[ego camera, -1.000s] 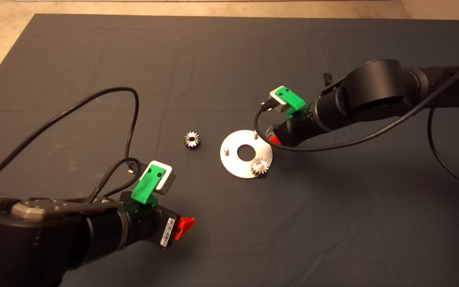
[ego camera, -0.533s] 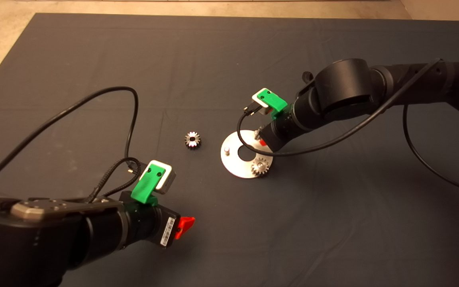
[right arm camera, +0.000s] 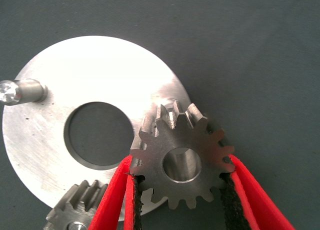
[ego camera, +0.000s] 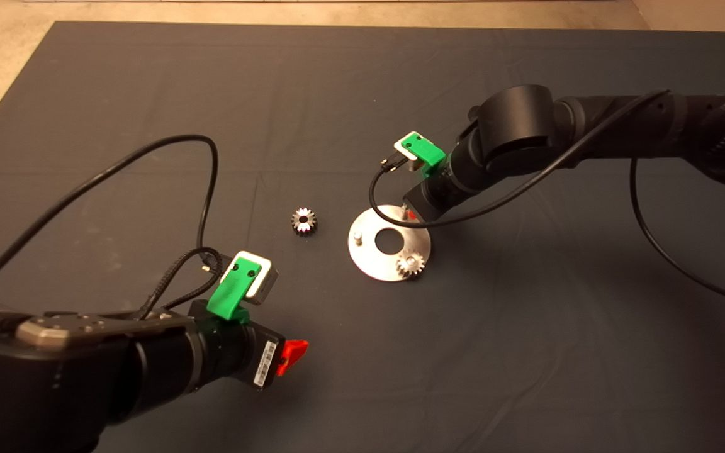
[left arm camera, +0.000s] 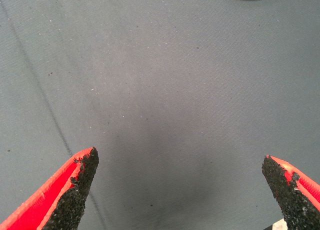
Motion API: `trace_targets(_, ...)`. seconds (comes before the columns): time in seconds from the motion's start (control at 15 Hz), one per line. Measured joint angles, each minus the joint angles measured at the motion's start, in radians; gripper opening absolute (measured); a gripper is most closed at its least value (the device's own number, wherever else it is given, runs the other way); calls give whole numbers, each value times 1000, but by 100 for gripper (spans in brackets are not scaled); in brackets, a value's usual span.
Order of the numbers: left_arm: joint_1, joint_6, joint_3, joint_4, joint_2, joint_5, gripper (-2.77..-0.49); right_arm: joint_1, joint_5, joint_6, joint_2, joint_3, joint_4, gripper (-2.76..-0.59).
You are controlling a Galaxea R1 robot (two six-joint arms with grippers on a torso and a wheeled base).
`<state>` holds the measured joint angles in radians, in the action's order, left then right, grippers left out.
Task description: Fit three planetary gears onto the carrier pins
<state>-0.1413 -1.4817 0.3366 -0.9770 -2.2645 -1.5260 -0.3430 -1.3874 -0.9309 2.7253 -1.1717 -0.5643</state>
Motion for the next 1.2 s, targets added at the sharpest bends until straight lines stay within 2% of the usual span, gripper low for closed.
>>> trace_targets(0.2, 0, 0, 0, -1, 2, 0, -90, 2, 4, 10, 12, -15, 0, -252)
trace_targets(0.4, 0, 0, 0, -12, 5, 0, -90, 19, 3, 15, 12, -28, 0, -252)
trace_targets(0.93, 0, 0, 0, -19, 8, 0, -90, 16, 11, 24, 13, -45, 0, -252)
trace_targets(1.07, 0, 0, 0, -20, 7, 0, -90, 14, 19, 25, 13, -52, 1, -252)
trace_targets(1.2, 0, 0, 0, -20, 7, 0, -90, 13, 19, 25, 15, -56, 2, -252)
